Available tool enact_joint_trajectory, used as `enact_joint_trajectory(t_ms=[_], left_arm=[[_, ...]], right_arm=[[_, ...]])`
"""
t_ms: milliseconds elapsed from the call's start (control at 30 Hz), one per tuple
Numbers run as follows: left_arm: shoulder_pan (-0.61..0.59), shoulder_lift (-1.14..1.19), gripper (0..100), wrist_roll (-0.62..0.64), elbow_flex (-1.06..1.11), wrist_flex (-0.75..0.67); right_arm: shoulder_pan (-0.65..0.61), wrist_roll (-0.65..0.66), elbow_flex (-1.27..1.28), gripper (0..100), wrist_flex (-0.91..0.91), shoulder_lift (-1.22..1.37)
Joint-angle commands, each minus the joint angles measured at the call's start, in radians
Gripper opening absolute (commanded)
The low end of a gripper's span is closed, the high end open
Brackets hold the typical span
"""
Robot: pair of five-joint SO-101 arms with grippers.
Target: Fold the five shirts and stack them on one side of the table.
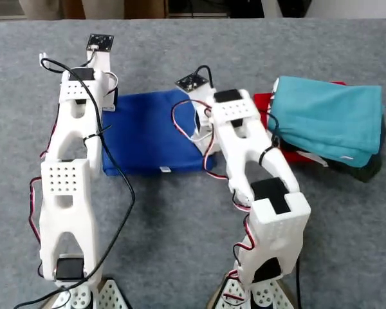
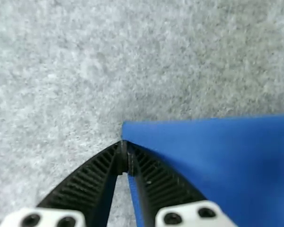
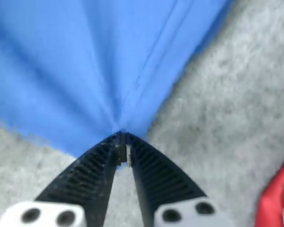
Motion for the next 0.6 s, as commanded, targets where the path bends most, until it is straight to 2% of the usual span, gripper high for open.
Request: enact_joint_trajectory(t_ms=[0,200,300,433,567], left_arm=[[-0.018,-0.005,2,-0.006,-0.137,0.091],[-0.014,0.004,2,-0.009,-0.436,0.385],[-0.008,0.005,2,-0.094,-0.575,0.543],[-0.060,-0.004,2,-0.100,-0.601,0.555],[-0.166,-0.002,2,-0.071,-0.589,0.555]], right_arm=[[-0.031,-0.006,-0.127,0.2,0.092,-0.042],[-0.012,-0.006,-0.193,0.2,0.196,-0.196],[-0.012,-0.006,-0.176,0.2,0.290,-0.285],[-0.044,-0.006,-0.085,0.2,0.456,-0.403],[-0.045,-0.014,0.059,0.2,0.456,-0.503]])
